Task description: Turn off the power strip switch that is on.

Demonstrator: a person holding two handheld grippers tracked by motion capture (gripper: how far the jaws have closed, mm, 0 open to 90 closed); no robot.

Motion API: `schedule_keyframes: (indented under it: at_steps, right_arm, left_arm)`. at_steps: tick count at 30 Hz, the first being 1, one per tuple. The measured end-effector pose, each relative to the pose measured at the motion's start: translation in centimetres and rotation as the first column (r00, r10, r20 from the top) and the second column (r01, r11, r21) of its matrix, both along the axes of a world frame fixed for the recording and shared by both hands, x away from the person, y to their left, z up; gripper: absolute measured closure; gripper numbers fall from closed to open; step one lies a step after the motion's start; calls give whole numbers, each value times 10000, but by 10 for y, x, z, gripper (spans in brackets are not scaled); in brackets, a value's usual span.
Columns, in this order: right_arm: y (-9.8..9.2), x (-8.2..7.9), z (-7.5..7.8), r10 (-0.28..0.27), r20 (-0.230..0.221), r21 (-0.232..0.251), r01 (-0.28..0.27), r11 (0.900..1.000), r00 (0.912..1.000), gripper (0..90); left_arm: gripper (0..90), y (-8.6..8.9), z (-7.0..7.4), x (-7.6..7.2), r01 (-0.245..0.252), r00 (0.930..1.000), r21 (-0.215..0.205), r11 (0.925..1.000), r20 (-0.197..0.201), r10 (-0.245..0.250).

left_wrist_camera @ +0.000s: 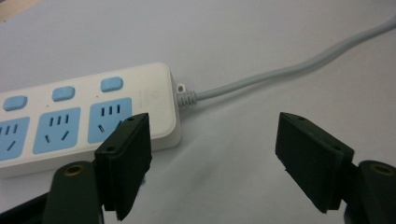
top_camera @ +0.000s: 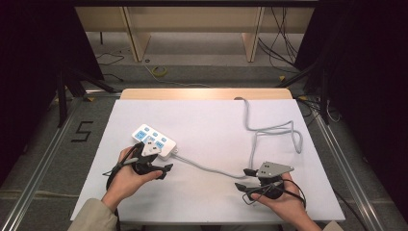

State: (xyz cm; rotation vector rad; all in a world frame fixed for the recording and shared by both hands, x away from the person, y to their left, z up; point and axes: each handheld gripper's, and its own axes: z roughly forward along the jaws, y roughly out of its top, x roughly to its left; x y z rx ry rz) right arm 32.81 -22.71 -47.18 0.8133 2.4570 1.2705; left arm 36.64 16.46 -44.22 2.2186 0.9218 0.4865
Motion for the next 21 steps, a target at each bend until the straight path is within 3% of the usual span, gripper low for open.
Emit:
schedule_keyframes:
  at_steps: [11, 21]
  right_arm:
    - [0, 0, 0, 11, 43, -32, -11, 10000, 10000, 399]
    - [1, 1, -1, 7, 34, -50, -6, 10000, 10000, 399]
  left_arm:
    - [269, 7, -14, -15, -135, 9999, -26, 9999, 83, 135]
    - [267, 9, -17, -17, -182, 9998, -79, 9998, 80, 183]
